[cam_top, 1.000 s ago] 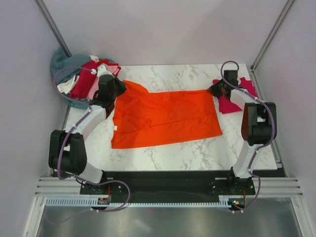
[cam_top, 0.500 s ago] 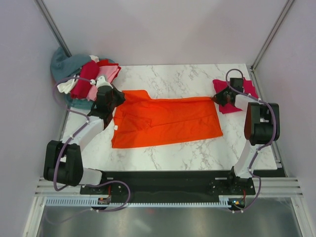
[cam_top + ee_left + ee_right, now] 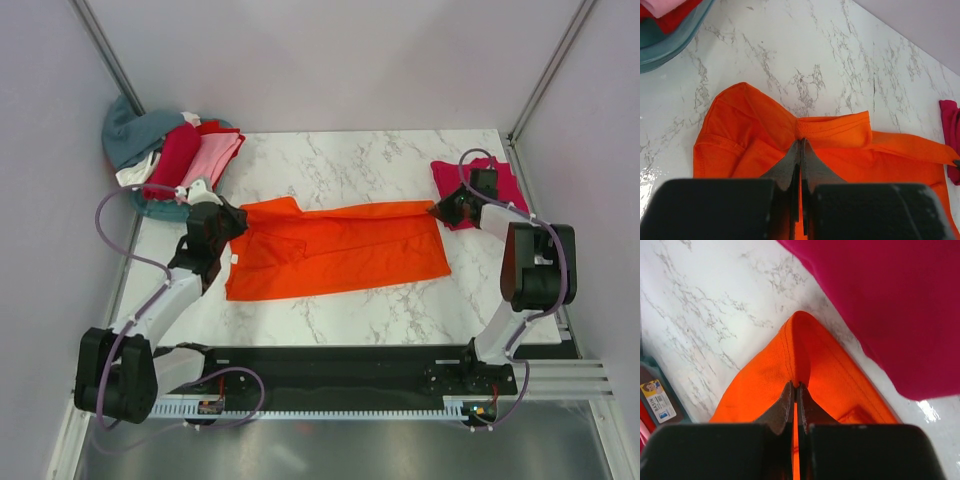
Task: Fold and stack the t-shirts
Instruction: Fold the tshirt
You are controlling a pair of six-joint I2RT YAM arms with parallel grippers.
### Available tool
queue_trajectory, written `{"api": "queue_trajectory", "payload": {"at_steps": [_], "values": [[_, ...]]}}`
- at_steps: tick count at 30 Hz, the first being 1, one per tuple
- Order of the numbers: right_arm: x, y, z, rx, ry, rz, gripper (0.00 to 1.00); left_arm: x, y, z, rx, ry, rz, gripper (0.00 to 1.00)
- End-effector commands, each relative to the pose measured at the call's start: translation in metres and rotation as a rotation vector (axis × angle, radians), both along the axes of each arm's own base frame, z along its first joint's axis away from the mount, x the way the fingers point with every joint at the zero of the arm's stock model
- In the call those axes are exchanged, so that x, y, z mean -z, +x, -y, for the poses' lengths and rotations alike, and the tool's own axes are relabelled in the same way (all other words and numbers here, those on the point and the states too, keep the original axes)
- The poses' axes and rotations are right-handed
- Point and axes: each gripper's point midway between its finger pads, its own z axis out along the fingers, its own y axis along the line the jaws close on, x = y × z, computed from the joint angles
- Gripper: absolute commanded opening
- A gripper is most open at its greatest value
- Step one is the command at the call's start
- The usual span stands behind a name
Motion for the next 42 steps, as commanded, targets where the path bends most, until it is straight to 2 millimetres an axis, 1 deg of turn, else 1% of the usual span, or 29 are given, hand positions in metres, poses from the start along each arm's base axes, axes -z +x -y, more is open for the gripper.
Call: {"api": "queue_trajectory", "payload": {"at_steps": [1,5,6,8,9,13,14,16,18,19,20,22,23,29,36,42], "values": [[-0.03,-0.004,0.002,-0.022,-0.032,0.091,0.03,-0.015,-0.007,-0.002,0.011,0.034,0.07,0.02],[-0.041,-0.014,0.004,-0.022,-0.053,0.107,0.03,-0.008,-0.016,0.0,0.025,0.035,0.059,0.02],[-0.038,-0.018,0.004,-0.022,-0.056,0.097,0.03,-0.007,-0.018,0.001,0.029,0.033,0.057,0.02],[-0.039,-0.022,0.004,-0.026,-0.061,0.1,0.03,-0.001,-0.024,0.003,0.038,0.035,0.046,0.02],[-0.036,-0.026,0.003,-0.029,-0.056,0.089,0.03,0.0,-0.026,0.004,0.044,0.033,0.046,0.02],[-0.033,-0.034,0.002,-0.042,-0.063,0.082,0.03,0.008,-0.036,0.007,0.062,0.038,0.023,0.02],[-0.035,-0.035,0.002,-0.043,-0.067,0.086,0.03,0.009,-0.038,0.006,0.061,0.039,0.021,0.02],[-0.031,-0.04,0.004,-0.042,-0.076,0.076,0.03,0.01,-0.045,0.006,0.063,0.038,0.026,0.02],[-0.028,-0.045,0.004,-0.043,-0.076,0.071,0.03,0.017,-0.052,0.003,0.054,0.042,0.01,0.02],[-0.028,-0.047,0.003,-0.045,-0.076,0.07,0.03,0.013,-0.054,0.002,0.051,0.04,0.023,0.02],[-0.027,-0.049,0.004,-0.042,-0.082,0.069,0.03,0.018,-0.058,0.0,0.048,0.042,0.011,0.02],[-0.022,-0.054,0.005,-0.041,-0.089,0.057,0.03,0.02,-0.062,-0.001,0.048,0.043,0.011,0.02],[-0.022,-0.055,0.006,-0.04,-0.097,0.059,0.03,0.023,-0.066,-0.001,0.056,0.048,0.01,0.02],[-0.006,-0.067,0.009,-0.043,-0.115,0.02,0.03,0.046,-0.083,0.0,0.07,0.028,-0.032,0.02],[0.009,-0.075,0.013,-0.03,-0.129,-0.013,0.03,0.054,-0.094,0.002,0.08,-0.003,-0.055,0.02],[0.015,-0.077,0.016,-0.017,-0.14,-0.017,0.04,0.063,-0.105,0.005,0.096,-0.033,-0.078,0.02]]}}
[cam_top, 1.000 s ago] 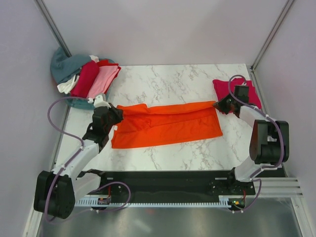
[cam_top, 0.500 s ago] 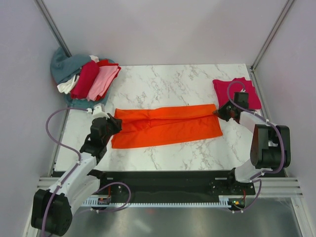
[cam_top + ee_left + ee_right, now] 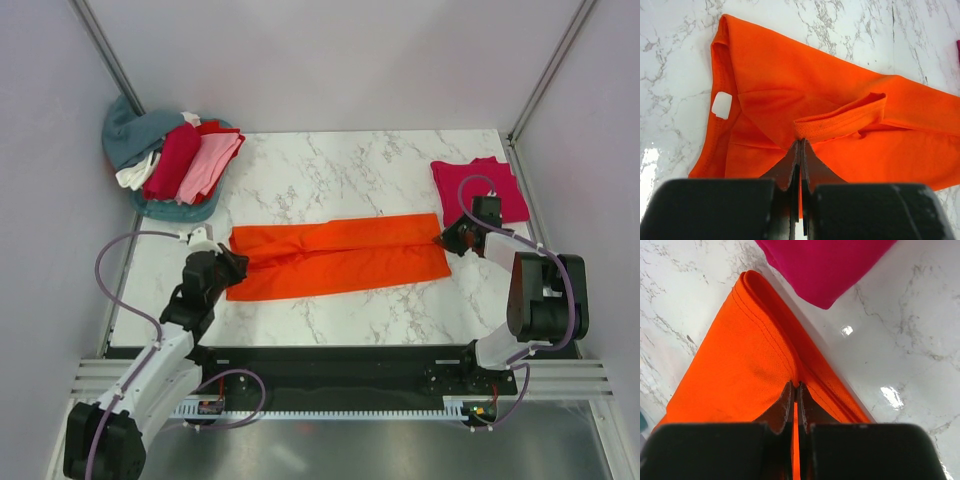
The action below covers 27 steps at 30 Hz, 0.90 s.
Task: Fold and stack the t-shirts
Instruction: Fold the tshirt
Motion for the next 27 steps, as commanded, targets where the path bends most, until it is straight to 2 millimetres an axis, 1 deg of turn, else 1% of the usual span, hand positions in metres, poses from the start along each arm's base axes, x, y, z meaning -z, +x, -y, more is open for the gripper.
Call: {"api": "queue_trajectory", "payload": {"at_steps": [1,3,8,11,12,14,15,16,18,23,24,27], "values": [[-0.002,0.006,0.008,0.011,-0.036,0.037,0.04,0.001,-0.007,0.004,0.009,-0.035,-0.002,0.02],[-0.001,0.006,0.008,0.013,-0.041,0.033,0.05,0.0,-0.009,0.005,0.019,-0.044,0.001,0.02],[-0.001,0.007,0.01,0.021,-0.046,0.035,0.08,0.006,-0.021,0.007,0.025,-0.071,-0.022,0.02],[-0.002,0.009,0.01,0.023,-0.047,0.041,0.13,0.011,-0.025,0.008,0.028,-0.084,-0.038,0.02],[-0.003,0.009,0.01,0.025,-0.046,0.044,0.23,0.013,-0.026,0.008,0.028,-0.086,-0.047,0.02],[-0.007,0.01,0.011,0.027,-0.049,0.056,0.36,0.017,-0.029,0.01,0.036,-0.092,-0.063,0.02],[-0.007,0.01,0.012,0.028,-0.053,0.057,0.46,0.019,-0.029,0.011,0.038,-0.092,-0.069,0.02],[-0.012,0.011,0.011,0.025,-0.055,0.073,0.49,0.02,-0.031,0.012,0.041,-0.093,-0.077,0.02],[-0.018,0.012,0.012,0.021,-0.063,0.09,0.51,0.021,-0.032,0.013,0.045,-0.095,-0.087,0.03],[-0.038,0.015,0.014,0.024,-0.093,0.132,0.52,0.018,-0.037,0.015,0.057,-0.102,-0.089,0.03],[-0.041,0.016,0.014,0.023,-0.095,0.138,0.52,0.017,-0.04,0.021,0.089,-0.115,-0.095,0.03],[-0.051,0.02,0.008,-0.004,-0.103,0.158,0.54,0.019,-0.048,0.033,0.145,-0.15,-0.126,0.1]]}}
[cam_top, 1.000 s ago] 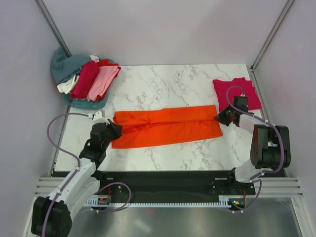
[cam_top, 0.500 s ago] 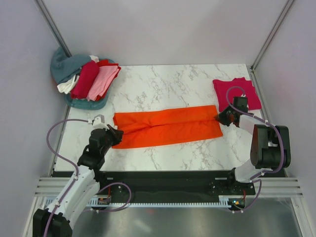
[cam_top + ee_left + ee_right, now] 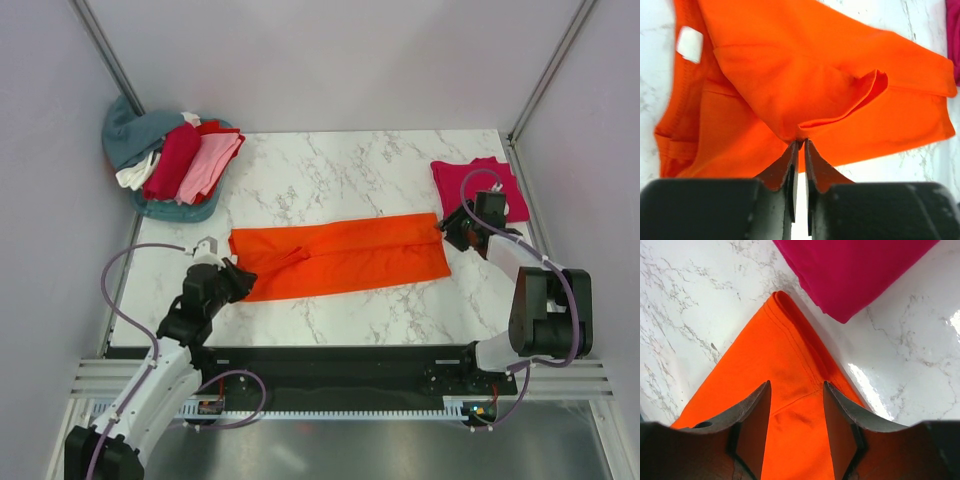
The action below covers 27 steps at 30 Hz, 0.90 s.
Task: Fold and stack the t-shirts
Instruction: Fold the tshirt
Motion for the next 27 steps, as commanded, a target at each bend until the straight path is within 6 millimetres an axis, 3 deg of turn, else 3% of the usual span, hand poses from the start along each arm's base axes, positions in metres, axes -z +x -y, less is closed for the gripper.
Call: {"api": "queue_trajectory", "payload": {"at_steps": [1,4,9,10,12,13,15,16,19,21,22,27], "values": [[-0.026,0.012,-0.007,-0.049,-0.049,0.068,0.54,-0.002,-0.011,0.017,0.068,-0.07,-0.045,0.18],[-0.04,0.017,-0.024,-0.114,-0.058,0.106,0.57,-0.004,-0.017,0.024,0.099,-0.095,-0.064,0.26],[-0.069,0.019,-0.106,-0.397,-0.038,0.196,0.58,-0.024,-0.015,0.022,0.089,-0.106,-0.013,0.45],[-0.071,0.013,-0.136,-0.494,0.004,0.203,0.59,-0.028,-0.013,0.021,0.082,-0.097,-0.016,0.47],[-0.081,0.011,-0.168,-0.593,0.047,0.237,0.58,-0.019,-0.01,0.017,0.057,-0.065,-0.072,0.47],[-0.078,0.001,-0.195,-0.671,0.075,0.232,0.58,-0.021,-0.007,0.017,0.054,-0.057,-0.092,0.47],[-0.083,-0.005,-0.224,-0.747,0.086,0.251,0.57,-0.018,-0.001,0.017,0.044,-0.046,-0.132,0.47],[-0.076,-0.015,-0.247,-0.802,0.089,0.234,0.57,-0.014,0.006,0.017,0.039,-0.031,-0.177,0.46],[-0.069,-0.033,-0.29,-0.901,0.104,0.22,0.54,-0.019,0.025,0.016,0.027,-0.006,-0.209,0.45],[-0.069,-0.036,-0.307,-0.924,0.105,0.223,0.51,-0.023,0.036,0.014,0.018,0.003,-0.209,0.45],[-0.062,-0.044,-0.32,-0.948,0.108,0.201,0.5,-0.034,0.046,0.013,0.007,0.006,-0.187,0.45],[-0.058,-0.057,-0.359,-0.998,0.139,0.184,0.41,-0.032,0.069,0.0,-0.096,0.015,-0.242,0.45]]}}
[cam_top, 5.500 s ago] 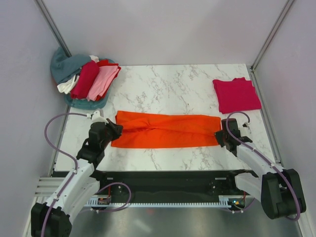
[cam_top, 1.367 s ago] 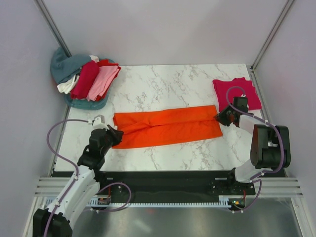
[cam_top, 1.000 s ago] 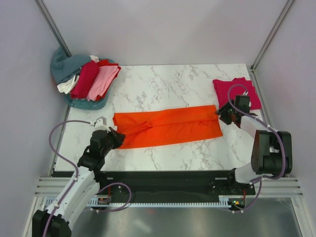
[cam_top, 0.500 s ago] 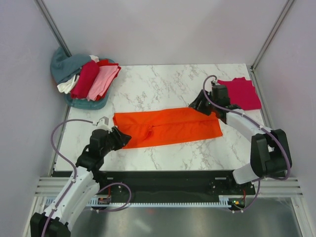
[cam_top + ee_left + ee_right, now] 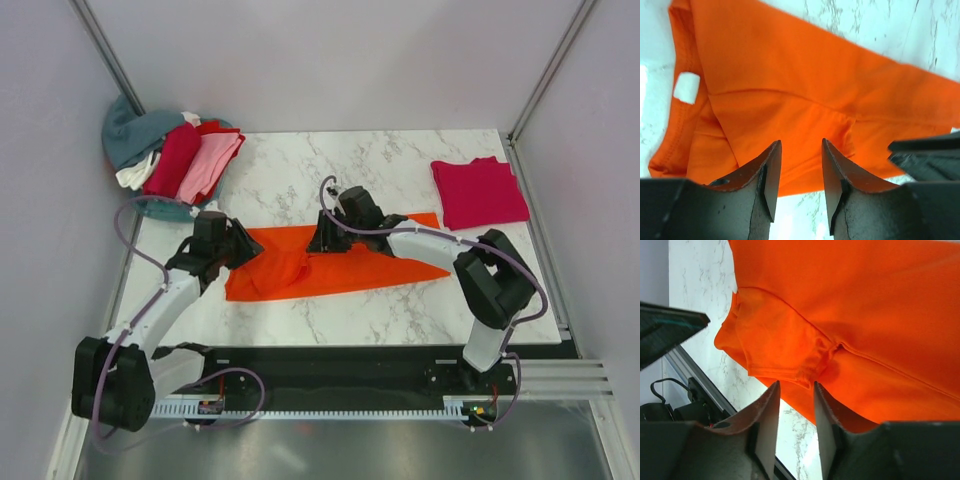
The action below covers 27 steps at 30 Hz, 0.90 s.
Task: Fold and stack the t-shirts
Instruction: Fold the tshirt
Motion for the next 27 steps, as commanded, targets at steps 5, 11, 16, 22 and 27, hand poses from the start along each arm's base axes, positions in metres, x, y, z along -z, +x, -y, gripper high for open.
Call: {"api": "queue_trajectory", "payload": {"at_steps": [5,11,16,22,27], "values": [[-0.017,0.0,-0.057,-0.047,0.117,0.004,0.25,-0.003,0.028,-0.009,-0.104,0.003,-0.024,0.43],[0.012,0.008,-0.063,-0.019,0.074,-0.042,0.2,0.029,0.023,-0.011,-0.13,0.013,-0.106,0.41],[0.047,0.004,-0.048,0.027,-0.001,-0.101,0.16,0.049,0.012,-0.013,-0.147,0.011,-0.145,0.41],[0.078,-0.006,-0.018,0.068,-0.082,-0.133,0.15,0.065,0.005,-0.028,-0.195,0.071,-0.162,0.4],[0.076,-0.009,-0.009,0.086,-0.097,-0.119,0.15,0.065,0.005,-0.029,-0.194,0.084,-0.152,0.4]]}}
